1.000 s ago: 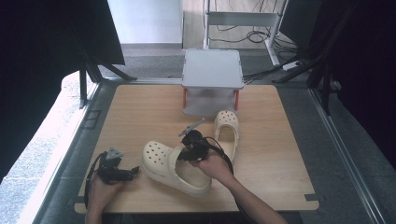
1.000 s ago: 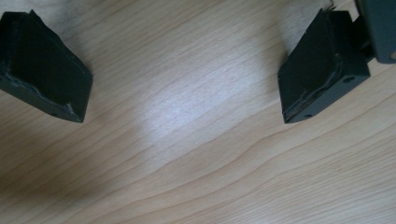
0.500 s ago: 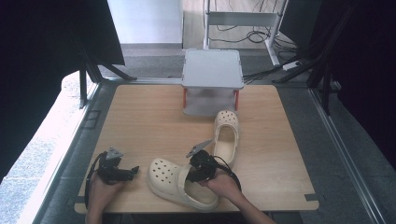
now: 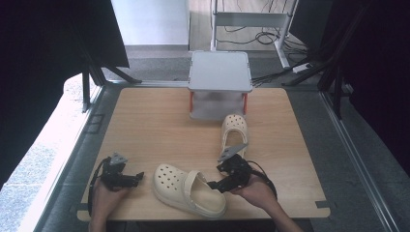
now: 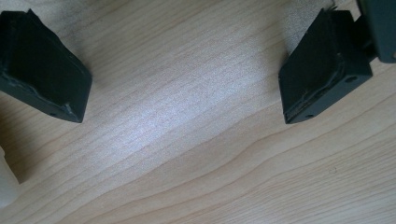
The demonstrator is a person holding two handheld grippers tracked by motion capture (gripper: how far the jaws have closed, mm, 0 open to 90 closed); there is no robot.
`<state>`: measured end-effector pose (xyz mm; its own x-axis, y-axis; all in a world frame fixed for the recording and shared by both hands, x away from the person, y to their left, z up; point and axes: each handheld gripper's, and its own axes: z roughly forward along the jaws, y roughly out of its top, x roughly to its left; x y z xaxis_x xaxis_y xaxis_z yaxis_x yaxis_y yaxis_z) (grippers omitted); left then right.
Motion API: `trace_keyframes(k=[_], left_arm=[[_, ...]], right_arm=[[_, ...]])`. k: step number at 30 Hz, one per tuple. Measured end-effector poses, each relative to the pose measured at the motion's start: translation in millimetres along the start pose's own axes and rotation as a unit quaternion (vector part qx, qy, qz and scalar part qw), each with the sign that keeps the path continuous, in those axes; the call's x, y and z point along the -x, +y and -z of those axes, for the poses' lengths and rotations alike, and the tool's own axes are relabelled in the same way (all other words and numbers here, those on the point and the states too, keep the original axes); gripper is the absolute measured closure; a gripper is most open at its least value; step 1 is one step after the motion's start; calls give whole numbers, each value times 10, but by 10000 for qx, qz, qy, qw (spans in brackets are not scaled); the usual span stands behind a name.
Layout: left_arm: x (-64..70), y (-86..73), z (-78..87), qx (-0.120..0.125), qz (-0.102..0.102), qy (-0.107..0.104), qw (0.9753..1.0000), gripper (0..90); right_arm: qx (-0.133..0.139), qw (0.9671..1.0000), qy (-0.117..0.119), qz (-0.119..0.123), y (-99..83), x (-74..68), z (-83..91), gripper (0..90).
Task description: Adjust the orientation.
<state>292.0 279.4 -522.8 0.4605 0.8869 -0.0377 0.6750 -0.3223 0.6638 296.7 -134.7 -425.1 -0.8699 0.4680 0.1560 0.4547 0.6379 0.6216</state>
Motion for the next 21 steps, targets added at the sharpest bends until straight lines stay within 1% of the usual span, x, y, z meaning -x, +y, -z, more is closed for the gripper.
trace_keyframes(k=[2, 4, 7, 8, 11, 13, 15, 17, 20, 21], left_arm=[[0, 1, 0, -2, 1, 1, 10000, 26], [0, 1, -1, -3, 2, 6, 10000, 26], [0, 3, -1, -6, 3, 9, 10000, 26], [0, 3, -1, -6, 3, 9, 10000, 26], [0, 3, -1, -6, 2, 10, 10000, 27], [2, 3, -3, 7, 16, 10, 10000, 27], [1, 3, -2, -1, 9, 9, 10000, 27], [-2, 4, -2, -3, -9, 12, 10000, 27], [0, 4, -3, 0, 8, 8, 10000, 27], [0, 4, -3, 0, 8, 7, 10000, 27]], right_arm=[[76, 9998, -159, -81, -45, 67, 100, 248], [168, 9989, -345, -266, -90, 167, 202, 237], [300, 9965, -656, -426, -112, 289, 258, 235], [337, 9957, -712, -479, -108, 332, 255, 235], [339, 9931, -938, -620, -67, 458, 188, 240], [307, 9906, -1078, -778, -32, 542, 122, 242], [336, 9872, -1210, -983, 18, 657, 29, 251], [320, 9844, -1336, -1097, 70, 742, -59, 256], [332, 9807, -1444, -1275, 153, 848, -182, 261], [320, 9787, -1531, -1327, 189, 893, -240, 262]])
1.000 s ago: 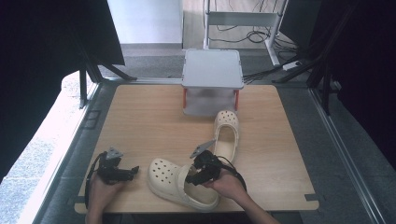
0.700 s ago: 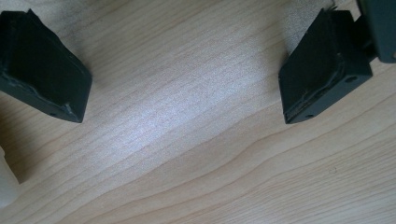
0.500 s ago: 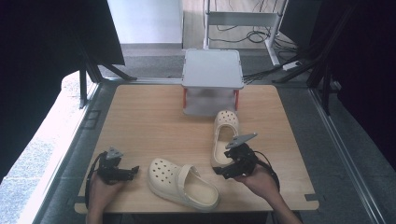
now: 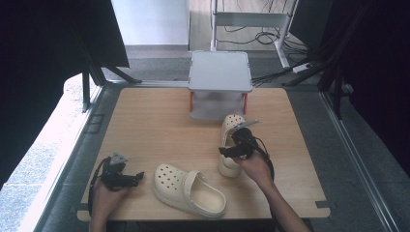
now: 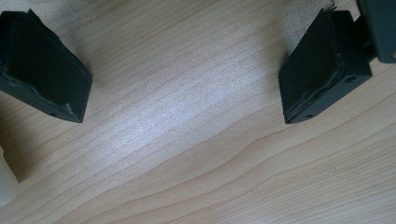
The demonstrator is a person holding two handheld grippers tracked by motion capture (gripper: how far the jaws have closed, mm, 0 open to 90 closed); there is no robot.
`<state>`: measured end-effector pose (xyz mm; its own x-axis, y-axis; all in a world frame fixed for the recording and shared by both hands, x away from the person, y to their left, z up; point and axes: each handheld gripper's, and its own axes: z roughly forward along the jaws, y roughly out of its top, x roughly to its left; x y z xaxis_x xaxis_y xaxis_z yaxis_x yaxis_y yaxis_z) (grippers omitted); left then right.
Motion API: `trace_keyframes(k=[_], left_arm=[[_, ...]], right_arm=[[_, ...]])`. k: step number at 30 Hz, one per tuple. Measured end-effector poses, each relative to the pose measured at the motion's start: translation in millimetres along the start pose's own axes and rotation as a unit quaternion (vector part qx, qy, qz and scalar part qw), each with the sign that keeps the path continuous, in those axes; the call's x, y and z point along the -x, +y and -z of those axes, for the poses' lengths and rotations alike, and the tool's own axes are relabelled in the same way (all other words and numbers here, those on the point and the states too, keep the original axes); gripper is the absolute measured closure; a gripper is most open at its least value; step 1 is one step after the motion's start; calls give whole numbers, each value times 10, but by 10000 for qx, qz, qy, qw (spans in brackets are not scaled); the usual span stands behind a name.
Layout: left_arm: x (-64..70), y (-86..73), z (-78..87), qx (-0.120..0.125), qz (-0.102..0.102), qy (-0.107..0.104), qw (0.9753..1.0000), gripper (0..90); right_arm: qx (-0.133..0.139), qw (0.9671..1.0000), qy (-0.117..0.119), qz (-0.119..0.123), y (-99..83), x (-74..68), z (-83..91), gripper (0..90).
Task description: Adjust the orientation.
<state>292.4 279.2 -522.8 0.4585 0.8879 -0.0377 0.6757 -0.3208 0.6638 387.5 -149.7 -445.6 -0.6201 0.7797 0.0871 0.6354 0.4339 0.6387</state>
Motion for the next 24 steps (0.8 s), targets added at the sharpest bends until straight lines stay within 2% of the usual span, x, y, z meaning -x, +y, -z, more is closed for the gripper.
trace_keyframes(k=[3, 7, 9, 11, 12, 14, 17, 19, 24], left_arm=[[0, 0, 0, -3, -1, 4, 10000, 27], [0, 1, -1, 2, 2, 2, 10000, 28], [0, 2, -2, 2, 3, 1, 10000, 28], [0, 2, -2, 3, 3, 1, 10000, 28], [0, 2, -2, 2, 2, 1, 10000, 28], [0, 2, -2, 3, 2, 0, 10000, 28], [0, 2, -2, 3, 1, 0, 10000, 28], [0, 2, -2, 4, 2, -1, 10000, 28], [-2, 4, -3, 4, -15, 1, 10000, 29]], right_arm=[[18, 9998, -149, -143, 75, 17, -132, 279], [90, 9983, -530, -231, 160, -1, -297, 351], [111, 9980, -567, -242, 169, -6, -307, 367], [131, 9971, -695, -278, 184, -16, -324, 426], [129, 9967, -749, -278, 182, -17, -330, 493], [195, 9969, -652, -398, 162, -9, -323, 602], [159, 9966, -742, -323, 141, -52, -271, 679], [115, 9962, -844, -179, 110, -71, -220, 735], [289, 9966, -768, 113, -14, -71, -18, 763]])
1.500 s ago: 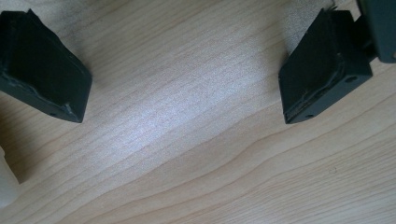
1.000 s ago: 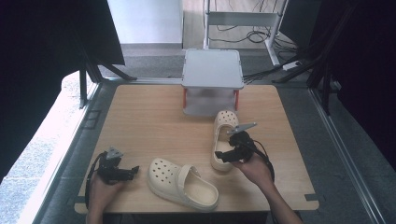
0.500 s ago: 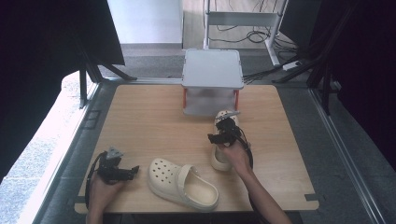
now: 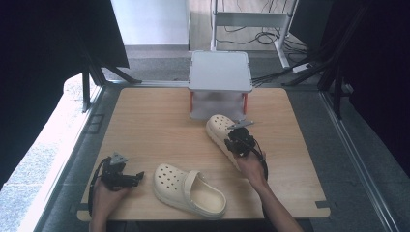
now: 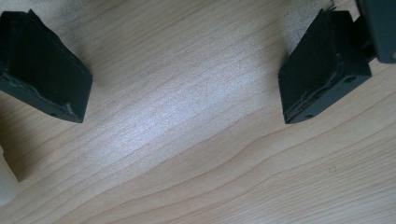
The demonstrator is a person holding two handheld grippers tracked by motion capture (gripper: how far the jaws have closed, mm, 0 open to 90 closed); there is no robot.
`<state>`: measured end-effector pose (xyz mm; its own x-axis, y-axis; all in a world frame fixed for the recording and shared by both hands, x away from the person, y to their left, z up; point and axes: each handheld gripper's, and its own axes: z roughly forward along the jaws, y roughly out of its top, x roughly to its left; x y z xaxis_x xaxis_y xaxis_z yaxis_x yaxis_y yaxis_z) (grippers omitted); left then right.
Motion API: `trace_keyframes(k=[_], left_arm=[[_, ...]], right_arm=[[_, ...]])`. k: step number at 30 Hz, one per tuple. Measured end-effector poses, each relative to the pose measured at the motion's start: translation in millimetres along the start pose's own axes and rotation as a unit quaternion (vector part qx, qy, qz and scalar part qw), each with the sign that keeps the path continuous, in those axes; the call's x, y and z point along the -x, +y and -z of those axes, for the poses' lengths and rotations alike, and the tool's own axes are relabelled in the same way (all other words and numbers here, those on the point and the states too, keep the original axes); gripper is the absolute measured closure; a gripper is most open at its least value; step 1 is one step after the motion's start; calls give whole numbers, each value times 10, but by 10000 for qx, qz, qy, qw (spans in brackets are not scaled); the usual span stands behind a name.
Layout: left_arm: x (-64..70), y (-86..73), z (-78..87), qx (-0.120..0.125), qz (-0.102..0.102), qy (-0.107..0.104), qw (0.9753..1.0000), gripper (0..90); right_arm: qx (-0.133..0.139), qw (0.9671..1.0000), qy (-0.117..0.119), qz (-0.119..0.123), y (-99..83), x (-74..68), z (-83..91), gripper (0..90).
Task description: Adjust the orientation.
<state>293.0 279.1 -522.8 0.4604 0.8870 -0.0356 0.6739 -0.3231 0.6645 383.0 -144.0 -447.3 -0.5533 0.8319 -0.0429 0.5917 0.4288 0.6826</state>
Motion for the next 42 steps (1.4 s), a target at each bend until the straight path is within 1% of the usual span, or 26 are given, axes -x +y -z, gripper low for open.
trace_keyframes(k=[2, 4, 7, 9, 11, 13, 15, 16, 21, 26, 28, 29, 30, 31, 33, 34, 35, 36, 37, 38, 39, 40, 41, 42], left_arm=[[2, 0, 0, -2, 16, -1, 10000, 29], [4, 0, -2, 7, 27, 3, 10000, 29], [3, 1, -1, 5, 28, 0, 10000, 30], [3, 1, -1, 6, 28, -1, 10000, 30], [3, 1, 0, 0, 27, -5, 10000, 30], [3, 1, 0, -1, 29, -8, 10000, 30], [3, 1, 0, 1, 24, -6, 10000, 30], [3, 1, 0, 2, 24, -6, 10000, 30], [3, 0, 0, 3, 23, -5, 10000, 31], [4, 0, -1, 9, 25, 1, 10000, 31], [3, 0, 0, 1, 15, -1, 10000, 31], [3, 0, 0, 2, 16, -1, 10000, 31], [3, 0, 0, 3, 17, -2, 10000, 31], [3, 0, 0, 2, 16, -2, 10000, 31], [3, 0, 0, 2, 16, -1, 10000, 31], [3, 0, 0, 2, 16, -1, 10000, 31], [4, 0, 0, 3, 16, 3, 10000, 31], [4, 0, 0, 3, 15, 1, 10000, 31], [3, 0, 0, 3, 13, -2, 10000, 32], [4, 0, 0, 3, 14, 1, 10000, 32], [3, 0, 0, 3, 11, -3, 10000, 32], [2, 1, 0, 1, 9, -3, 10000, 32], [2, 1, 0, 1, 9, -3, 10000, 32], [2, 1, 0, 1, 8, -2, 10000, 32]], right_arm=[[77, 9996, 126, 230, -31, -22, 94, 763], [144, 9985, 285, 436, -38, -65, 198, 763], [246, 9962, 561, 627, -16, -129, 312, 760], [241, 9945, 651, 790, -5, -188, 354, 760], [271, 9913, 866, 951, -4, -271, 380, 761], [254, 9889, 991, 1079, -8, -361, 387, 761], [238, 9845, 1226, 1231, -21, -450, 376, 760], [228, 9824, 1283, 1335, -27, -500, 368, 760], [167, 9733, 1597, 1638, -46, -688, 326, 760], [68, 9689, 1826, 1669, -88, -789, 284, 759], [44, 9671, 1916, 1673, -114, -810, 265, 760], [51, 9668, 1928, 1678, -124, -815, 261, 760], [14, 9652, 2018, 1661, -141, -825, 247, 757], [14, 9652, 2018, 1661, -141, -825, 247, 757], [-5, 9628, 2107, 1694, -159, -835, 223, 742], [-38, 9614, 2129, 1744, -163, -841, 217, 717], [-24, 9603, 2130, 1802, -164, -840, 219, 656], [31, 9606, 2083, 1838, -159, -835, 237, 612], [46, 9607, 2064, 1857, -149, -819, 263, 592], [70, 9619, 2009, 1855, -126, -766, 334, 530], [70, 9619, 2009, 1855, -126, -766, 334, 530], [73, 9614, 2089, 1791, -117, -729, 372, 527], [75, 9607, 2161, 1739, -114, -684, 417, 505], [73, 9607, 2171, 1728, -117, -654, 451, 490]])
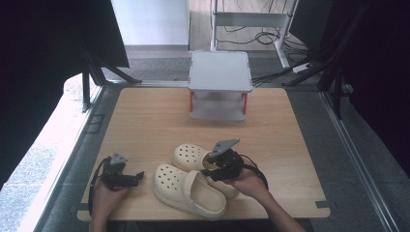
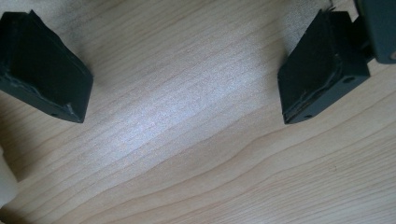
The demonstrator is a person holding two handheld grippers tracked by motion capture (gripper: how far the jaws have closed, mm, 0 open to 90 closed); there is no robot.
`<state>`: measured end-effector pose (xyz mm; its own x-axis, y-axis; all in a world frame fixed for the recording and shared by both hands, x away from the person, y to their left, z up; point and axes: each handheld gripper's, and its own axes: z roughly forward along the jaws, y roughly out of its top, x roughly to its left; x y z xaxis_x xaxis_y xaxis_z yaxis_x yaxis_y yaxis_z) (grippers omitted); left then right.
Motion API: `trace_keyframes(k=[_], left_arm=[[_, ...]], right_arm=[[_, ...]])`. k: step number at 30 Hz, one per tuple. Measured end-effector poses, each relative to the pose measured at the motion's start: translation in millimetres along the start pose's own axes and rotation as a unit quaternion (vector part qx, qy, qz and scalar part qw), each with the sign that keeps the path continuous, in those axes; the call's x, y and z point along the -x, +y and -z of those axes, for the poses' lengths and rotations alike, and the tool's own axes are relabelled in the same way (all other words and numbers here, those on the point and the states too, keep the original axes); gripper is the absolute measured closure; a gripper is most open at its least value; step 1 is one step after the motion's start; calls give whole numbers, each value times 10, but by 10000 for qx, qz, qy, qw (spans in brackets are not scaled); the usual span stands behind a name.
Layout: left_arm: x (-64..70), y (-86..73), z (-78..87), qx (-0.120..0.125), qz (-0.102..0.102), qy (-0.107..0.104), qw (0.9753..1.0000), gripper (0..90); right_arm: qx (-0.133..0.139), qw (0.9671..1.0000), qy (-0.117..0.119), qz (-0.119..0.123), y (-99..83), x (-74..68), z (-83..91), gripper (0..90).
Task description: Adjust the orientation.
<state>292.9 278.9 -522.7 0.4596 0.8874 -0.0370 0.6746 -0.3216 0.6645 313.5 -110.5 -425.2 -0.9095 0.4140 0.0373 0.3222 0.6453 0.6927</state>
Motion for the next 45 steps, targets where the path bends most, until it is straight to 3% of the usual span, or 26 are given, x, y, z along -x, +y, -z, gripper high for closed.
trace_keyframes(k=[3, 7, 12, 19, 25, 32, 37, 39, 40, 45], left_arm=[[-1, 1, 1, -9, -10, 1, 10000, 33], [0, 2, -1, -7, -6, 4, 10000, 32], [1, 2, -1, -4, -3, 3, 10000, 32], [0, 2, -1, -3, 0, 2, 10000, 32], [2, 2, -2, 6, 14, -2, 10000, 33], [3, 2, -4, 20, 29, -2, 10000, 33], [2, 3, -3, 7, 13, -3, 10000, 33], [1, 3, -3, 3, 9, 1, 10000, 33], [2, 4, -3, 3, 8, 0, 10000, 32], [2, 3, -3, 6, 11, -2, 10000, 33]], right_arm=[[-45, 9999, 104, 3, -41, 8, 83, 424], [-187, 9991, 360, 138, -78, -45, 55, 314], [-347, 9980, 476, 207, -38, -97, -123, 222], [-731, 9959, 519, 134, 85, -121, -455, 185], [-868, 9952, 453, -12, 181, -108, -615, 232], [-1151, 9933, 23, -3, 254, -125, -692, 280], [-1098, 9938, -194, 2, 234, -137, -703, 329], [-1066, 9941, -174, 3, 228, -153, -694, 415], [-1069, 9942, 0, -63, 225, -162, -683, 500], [-1072, 9938, 216, -219, 211, -159, -674, 630]])
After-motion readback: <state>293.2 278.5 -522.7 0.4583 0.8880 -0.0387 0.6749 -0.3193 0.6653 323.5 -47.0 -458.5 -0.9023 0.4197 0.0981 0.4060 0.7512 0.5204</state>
